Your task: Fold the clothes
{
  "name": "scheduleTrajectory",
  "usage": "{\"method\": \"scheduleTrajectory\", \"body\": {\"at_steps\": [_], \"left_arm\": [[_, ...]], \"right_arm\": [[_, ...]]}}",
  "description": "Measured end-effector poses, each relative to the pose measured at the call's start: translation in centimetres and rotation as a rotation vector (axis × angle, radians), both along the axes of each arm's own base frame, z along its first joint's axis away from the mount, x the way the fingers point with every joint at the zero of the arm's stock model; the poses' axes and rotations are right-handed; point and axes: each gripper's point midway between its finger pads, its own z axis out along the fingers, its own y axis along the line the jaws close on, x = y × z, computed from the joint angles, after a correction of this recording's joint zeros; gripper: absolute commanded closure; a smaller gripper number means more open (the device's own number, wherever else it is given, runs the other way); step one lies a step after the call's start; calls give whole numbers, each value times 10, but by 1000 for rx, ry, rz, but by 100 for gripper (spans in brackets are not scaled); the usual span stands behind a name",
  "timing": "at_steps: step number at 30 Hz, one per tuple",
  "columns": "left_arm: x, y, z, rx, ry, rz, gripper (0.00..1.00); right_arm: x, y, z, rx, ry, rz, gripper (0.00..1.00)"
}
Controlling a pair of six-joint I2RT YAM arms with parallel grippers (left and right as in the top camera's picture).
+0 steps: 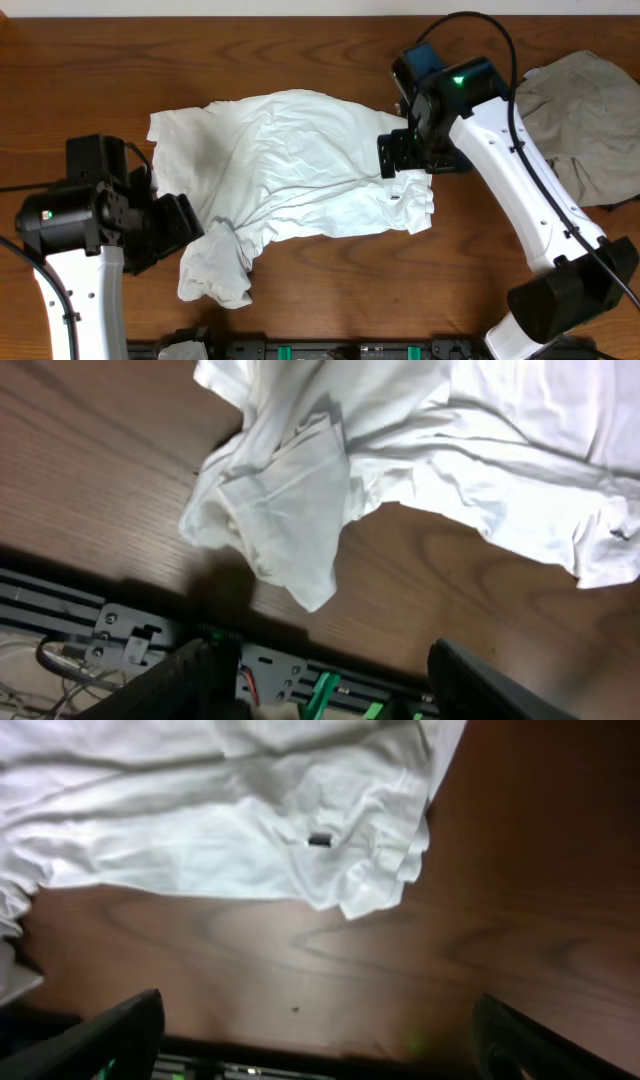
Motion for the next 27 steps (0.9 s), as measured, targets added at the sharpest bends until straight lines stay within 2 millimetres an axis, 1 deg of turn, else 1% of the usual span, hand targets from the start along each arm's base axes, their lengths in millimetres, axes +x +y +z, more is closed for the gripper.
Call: {"method": "scheduleTrajectory", "body": {"at_steps": [4, 6, 8, 10, 11, 14, 18, 23, 25, 27], "left_arm": [[6, 1, -8, -9, 48, 0, 29], [12, 2, -14, -12, 66, 0, 29], [21, 4, -20, -11, 63, 0, 29], [32, 6, -27, -10, 57, 0, 29], [37, 7, -30, -10, 55, 0, 29], [56, 10, -40, -7, 39, 0, 29], [74, 13, -54, -11, 52, 0, 29], [93, 11, -76, -47, 81, -3, 29], [102, 11, -85, -62, 84, -4, 29], [108, 11, -93, -70, 92, -4, 29]], "right_arm": [[8, -12, 0, -7, -13, -38, 1], [12, -17, -1, -8, -20, -54, 1], [18, -19, -7, -3, -36, -64, 2], [23, -19, -18, 2, -47, -68, 4], [25, -18, -26, 4, -53, -66, 6], [26, -17, -47, 16, -48, -67, 11], [30, -14, -69, 58, -51, -79, 11], [37, -13, -88, 89, -78, -93, 13], [37, -15, -96, 94, -82, -101, 10], [39, -15, -102, 100, -91, -107, 10]]}}
